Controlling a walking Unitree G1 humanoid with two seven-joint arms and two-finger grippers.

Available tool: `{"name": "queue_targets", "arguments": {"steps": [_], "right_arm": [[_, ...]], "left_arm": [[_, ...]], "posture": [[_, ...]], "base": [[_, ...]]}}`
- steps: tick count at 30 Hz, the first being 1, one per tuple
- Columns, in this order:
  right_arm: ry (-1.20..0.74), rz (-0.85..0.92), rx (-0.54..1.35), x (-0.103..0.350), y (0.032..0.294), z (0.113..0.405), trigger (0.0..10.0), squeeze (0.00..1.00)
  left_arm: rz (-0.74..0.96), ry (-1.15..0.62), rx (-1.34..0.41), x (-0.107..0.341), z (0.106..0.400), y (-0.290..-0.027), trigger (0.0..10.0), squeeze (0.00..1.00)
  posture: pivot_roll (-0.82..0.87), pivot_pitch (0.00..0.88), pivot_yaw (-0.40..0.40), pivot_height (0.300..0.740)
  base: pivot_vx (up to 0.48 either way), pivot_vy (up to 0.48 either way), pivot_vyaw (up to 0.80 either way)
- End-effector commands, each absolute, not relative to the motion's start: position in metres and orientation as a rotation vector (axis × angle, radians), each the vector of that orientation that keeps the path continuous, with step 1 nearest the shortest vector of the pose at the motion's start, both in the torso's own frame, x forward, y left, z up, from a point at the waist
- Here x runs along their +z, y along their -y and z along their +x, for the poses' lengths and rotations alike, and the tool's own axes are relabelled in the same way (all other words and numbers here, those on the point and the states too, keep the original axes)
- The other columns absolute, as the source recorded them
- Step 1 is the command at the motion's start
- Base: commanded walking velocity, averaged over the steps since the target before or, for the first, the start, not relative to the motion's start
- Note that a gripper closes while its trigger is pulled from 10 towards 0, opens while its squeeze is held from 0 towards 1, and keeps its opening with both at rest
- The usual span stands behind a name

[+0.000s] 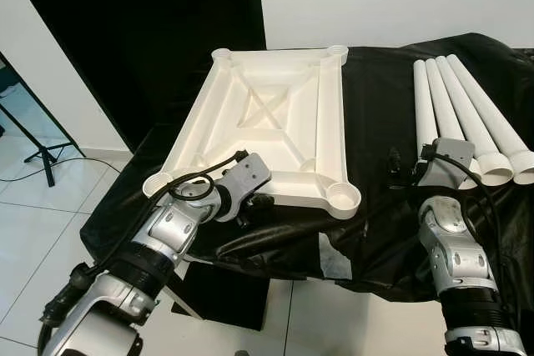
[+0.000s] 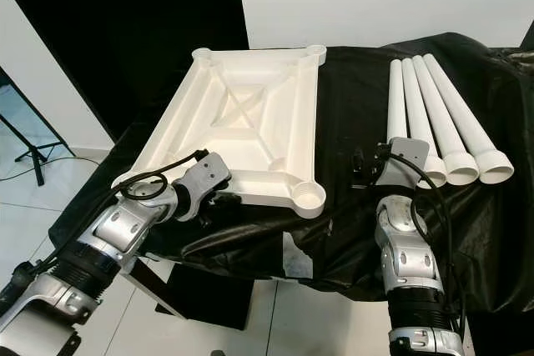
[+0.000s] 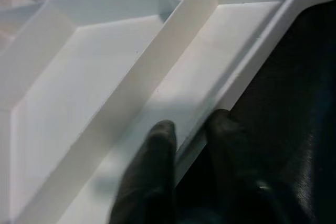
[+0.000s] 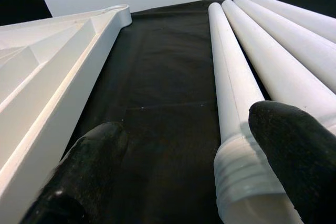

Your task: Building children table

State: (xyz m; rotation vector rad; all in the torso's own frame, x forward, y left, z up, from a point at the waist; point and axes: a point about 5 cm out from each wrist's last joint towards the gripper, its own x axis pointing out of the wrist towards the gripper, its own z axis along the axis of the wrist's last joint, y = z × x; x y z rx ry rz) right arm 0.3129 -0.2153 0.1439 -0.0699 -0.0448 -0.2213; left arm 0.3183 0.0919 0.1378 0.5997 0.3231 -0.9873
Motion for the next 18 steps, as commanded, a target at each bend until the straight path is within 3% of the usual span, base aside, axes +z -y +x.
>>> {"name": "queue_targets", "arguments": {"steps": [1, 6, 7, 11, 12, 13, 18], "right_arm": [[0.041, -0.073, -0.215, 0.141, 0.212, 0.312, 10.0, 0.0], [0.038, -0.074, -0.217, 0.141, 0.213, 0.312, 10.0, 0.0], [0.037, -0.075, -0.218, 0.141, 0.213, 0.312, 10.0, 0.0], [0.036, -0.076, -0.219, 0.141, 0.213, 0.312, 10.0, 0.0], [0.036, -0.076, -0.22, 0.141, 0.213, 0.312, 10.0, 0.0], [0.036, -0.076, -0.221, 0.141, 0.213, 0.312, 10.0, 0.0], [0.036, -0.077, -0.222, 0.141, 0.213, 0.312, 10.0, 0.0]], "left_arm": [[0.576, -0.398, -1.24, 0.131, 0.301, -0.087, 0.0, 0.0], [0.583, -0.407, -1.335, 0.132, 0.289, -0.087, 0.0, 0.0], [0.592, -0.378, -1.321, 0.134, 0.291, -0.085, 10.0, 0.0], [0.597, -0.36, -1.294, 0.135, 0.295, -0.084, 10.0, 0.0], [0.589, -0.337, -1.244, 0.138, 0.303, -0.083, 10.0, 0.66], [0.577, -0.324, -1.205, 0.14, 0.309, -0.083, 10.0, 1.0], [0.567, -0.31, -1.155, 0.144, 0.315, -0.084, 10.0, 1.0]], "posture": [[-0.03, 0.0, 0.11, 0.74], [-0.03, 0.0, 0.111, 0.74], [-0.02, 0.0, 0.112, 0.74], [-0.02, 0.0, 0.111, 0.74], [-0.02, 0.0, 0.111, 0.74], [-0.02, 0.0, 0.111, 0.74], [-0.02, 0.0, 0.111, 0.74]], "base": [[0.0, 0.0, 0.0], [0.0, 0.0, 0.0], [0.0, 0.0, 0.0], [0.0, 0.0, 0.0], [0.0, 0.0, 0.0], [0.0, 0.0, 0.0], [0.0, 0.0, 0.0]]}}
